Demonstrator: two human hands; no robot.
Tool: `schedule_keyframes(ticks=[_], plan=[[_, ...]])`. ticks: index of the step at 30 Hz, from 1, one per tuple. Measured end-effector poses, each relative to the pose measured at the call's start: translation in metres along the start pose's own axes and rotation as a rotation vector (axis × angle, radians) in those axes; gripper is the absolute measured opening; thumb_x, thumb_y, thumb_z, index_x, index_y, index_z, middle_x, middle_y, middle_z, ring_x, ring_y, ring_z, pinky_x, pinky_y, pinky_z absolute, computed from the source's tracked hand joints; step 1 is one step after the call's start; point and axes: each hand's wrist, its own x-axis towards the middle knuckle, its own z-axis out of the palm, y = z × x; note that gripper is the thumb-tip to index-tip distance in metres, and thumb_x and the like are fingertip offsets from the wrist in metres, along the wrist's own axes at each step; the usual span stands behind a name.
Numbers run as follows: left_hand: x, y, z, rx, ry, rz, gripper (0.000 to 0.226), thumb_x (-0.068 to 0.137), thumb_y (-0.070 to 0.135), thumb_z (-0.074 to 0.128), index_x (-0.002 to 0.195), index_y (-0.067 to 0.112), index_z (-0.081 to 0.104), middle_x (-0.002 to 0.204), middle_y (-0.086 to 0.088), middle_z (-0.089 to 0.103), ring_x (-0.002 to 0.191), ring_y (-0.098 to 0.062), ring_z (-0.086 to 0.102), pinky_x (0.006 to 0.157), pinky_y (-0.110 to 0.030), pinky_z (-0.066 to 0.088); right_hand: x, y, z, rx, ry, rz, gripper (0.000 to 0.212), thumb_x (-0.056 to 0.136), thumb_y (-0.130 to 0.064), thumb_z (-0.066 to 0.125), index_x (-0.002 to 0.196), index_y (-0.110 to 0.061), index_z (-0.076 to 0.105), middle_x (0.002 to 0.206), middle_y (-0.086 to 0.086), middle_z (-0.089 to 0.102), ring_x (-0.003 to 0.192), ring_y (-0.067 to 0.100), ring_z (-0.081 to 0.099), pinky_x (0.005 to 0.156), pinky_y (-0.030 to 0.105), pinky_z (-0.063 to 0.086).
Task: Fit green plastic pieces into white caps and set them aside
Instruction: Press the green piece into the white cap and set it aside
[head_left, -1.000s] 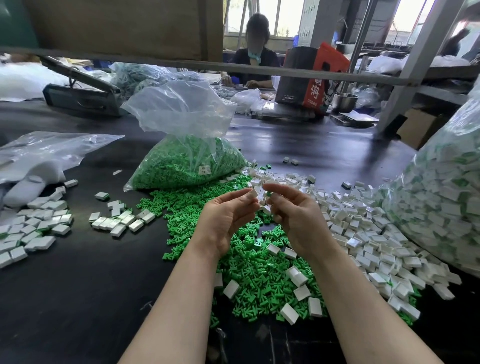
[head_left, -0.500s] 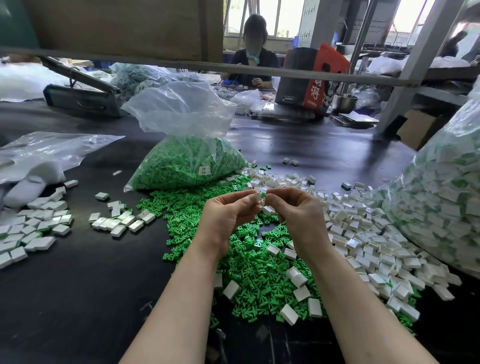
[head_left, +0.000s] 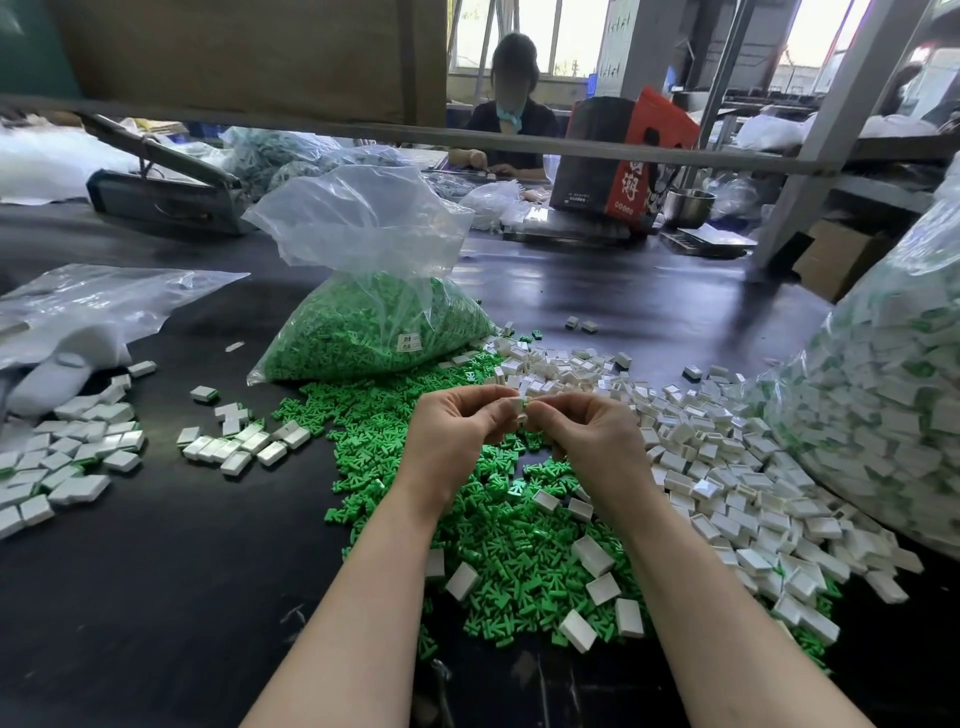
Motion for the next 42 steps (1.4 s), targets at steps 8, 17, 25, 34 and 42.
schedule_keyframes(ticks=[8, 17, 25, 34, 42], plan=[[-0.002, -0.002, -0.001, 0.135, -0.017, -0.004, 0.008, 0.084, -0.003, 0.070, 0.088, 0.003, 0.074, 0.073, -0.006, 0.074, 0.064, -0.011, 0.070, 0.061, -0.017, 0.054, -0.002, 0.003, -0.002, -0.092, -0.064, 0.026, 0.012, 0.088, -0.010, 0.071, 0.078, -0.017, 0.072, 0.065, -0.003, 0.072, 0.054, 0.000, 0.061, 0.051, 0.011, 0.044], [-0.002, -0.009, -0.006, 0.242, -0.037, -0.003, 0.010, 0.083, -0.001, 0.072, 0.082, 0.008, 0.076, 0.074, -0.009, 0.075, 0.066, -0.016, 0.069, 0.068, -0.024, 0.059, -0.001, 0.004, -0.003, -0.260, -0.113, 0.019, 0.013, 0.087, -0.011, 0.073, 0.076, -0.017, 0.072, 0.071, 0.003, 0.074, 0.066, 0.015, 0.069, 0.059, 0.021, 0.053], [-0.003, -0.008, -0.008, 0.377, -0.072, 0.036, 0.018, 0.082, 0.000, 0.074, 0.078, 0.017, 0.077, 0.069, 0.004, 0.074, 0.060, -0.005, 0.069, 0.059, -0.013, 0.052, -0.001, 0.004, -0.005, -0.385, -0.136, -0.017, 0.009, 0.084, -0.014, 0.076, 0.075, -0.014, 0.074, 0.069, 0.002, 0.072, 0.064, 0.021, 0.066, 0.064, 0.033, 0.054], [0.000, -0.011, -0.011, 0.497, -0.088, 0.077, 0.011, 0.083, 0.002, 0.074, 0.085, 0.012, 0.079, 0.070, -0.002, 0.075, 0.059, -0.006, 0.067, 0.061, -0.018, 0.054, -0.001, 0.006, -0.007, -0.412, -0.193, -0.037, 0.008, 0.084, -0.013, 0.076, 0.079, -0.008, 0.074, 0.061, -0.001, 0.065, 0.049, 0.003, 0.047, 0.051, 0.018, 0.039], [-0.001, -0.002, -0.008, 0.229, -0.056, 0.089, 0.011, 0.082, 0.000, 0.074, 0.083, 0.010, 0.077, 0.074, -0.006, 0.076, 0.068, -0.015, 0.071, 0.066, -0.021, 0.058, -0.001, 0.006, -0.004, -0.231, -0.159, -0.051, 0.008, 0.093, -0.016, 0.066, 0.086, -0.014, 0.068, 0.076, 0.003, 0.071, 0.074, 0.020, 0.068, 0.072, 0.028, 0.055]])
